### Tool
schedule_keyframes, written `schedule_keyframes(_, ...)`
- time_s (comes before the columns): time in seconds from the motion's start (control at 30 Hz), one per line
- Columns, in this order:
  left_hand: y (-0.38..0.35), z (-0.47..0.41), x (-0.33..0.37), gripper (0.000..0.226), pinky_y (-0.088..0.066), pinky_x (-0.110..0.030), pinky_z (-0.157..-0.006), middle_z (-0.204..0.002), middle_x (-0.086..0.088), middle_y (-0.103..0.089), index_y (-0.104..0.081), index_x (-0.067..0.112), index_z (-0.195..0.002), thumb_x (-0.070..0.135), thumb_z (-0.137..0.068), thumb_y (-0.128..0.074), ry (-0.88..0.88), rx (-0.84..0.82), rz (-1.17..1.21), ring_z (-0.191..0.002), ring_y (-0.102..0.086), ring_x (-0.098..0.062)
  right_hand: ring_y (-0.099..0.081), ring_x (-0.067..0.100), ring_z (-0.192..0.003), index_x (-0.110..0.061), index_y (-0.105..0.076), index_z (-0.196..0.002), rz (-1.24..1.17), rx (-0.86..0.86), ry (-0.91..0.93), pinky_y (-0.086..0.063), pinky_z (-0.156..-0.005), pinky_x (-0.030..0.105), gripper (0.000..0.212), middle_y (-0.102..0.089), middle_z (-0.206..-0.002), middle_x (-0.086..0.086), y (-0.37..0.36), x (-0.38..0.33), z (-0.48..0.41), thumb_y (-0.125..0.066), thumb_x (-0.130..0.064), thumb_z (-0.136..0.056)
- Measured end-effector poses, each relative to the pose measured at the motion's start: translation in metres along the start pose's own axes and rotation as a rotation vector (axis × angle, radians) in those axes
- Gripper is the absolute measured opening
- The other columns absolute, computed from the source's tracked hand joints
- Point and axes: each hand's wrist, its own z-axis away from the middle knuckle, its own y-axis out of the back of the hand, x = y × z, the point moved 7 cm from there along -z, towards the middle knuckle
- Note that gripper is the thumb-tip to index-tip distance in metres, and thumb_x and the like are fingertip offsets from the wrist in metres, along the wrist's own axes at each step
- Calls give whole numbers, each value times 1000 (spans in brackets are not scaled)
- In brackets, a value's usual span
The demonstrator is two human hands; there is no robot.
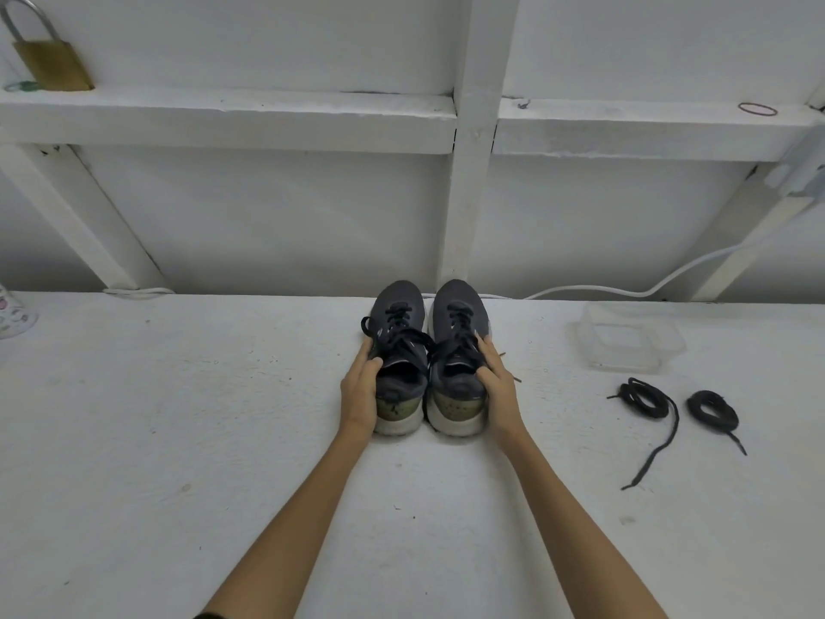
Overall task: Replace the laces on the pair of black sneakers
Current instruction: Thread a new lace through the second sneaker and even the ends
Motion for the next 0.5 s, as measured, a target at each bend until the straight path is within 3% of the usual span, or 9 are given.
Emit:
schedule_keyframes(0.07, 0, 0, 1, 63, -40, -34, -111, -145, 1, -50, -42, 16, -146, 29, -85, -47, 1, -12, 3, -131, -49, -12, -22, -1, -143, -23, -41, -148, 3, -4, 2, -23, -116, 26, 68, -26, -161, -5, 0, 0, -1, -44, -30, -80)
schedule_keyframes(0.27, 1, -1, 3, 68, -41, -36, -110, -144, 1, -52, -41, 21, -147, 33, -80, -47, 34, -59, -51, -128, -51, -14, -23, 4, -146, -28, -41, -149, 14, -34, 5, -23, -121, 41, 68, -26, -161, -8, 0, 2, -2, -49, -36, -82)
schedule_keyframes(0.4, -2, 3, 15, 50, -46, -19, -94, -136, 3, -54, -41, 17, -147, 14, -97, -47, 18, -59, -155, -118, -53, -13, -20, 9, -148, -28, -36, -151, 76, -55, -4, -22, -122, 39, 67, -20, -162, -7, 2, -6, 0, -48, -30, -86)
schedule_keyframes(0.43, -3, 4, 19, 48, -45, -20, -95, -136, 2, -53, -41, 15, -146, 11, -99, -46, -14, -34, -175, -119, -51, -12, -20, 11, -148, -28, -35, -152, 93, -54, -6, -22, -121, 39, 67, -21, -162, -7, 3, -8, 1, -49, -30, -86)
schedule_keyframes(0.5, -3, 9, 29, 46, -37, -31, -112, -148, 1, -44, -43, 13, -145, 11, -99, -46, -104, 54, -226, -133, -43, -14, -20, 13, -149, -28, -33, -152, 121, -29, 32, -22, -122, 40, 61, -22, -162, -5, 6, -14, 5, -53, -25, -95)
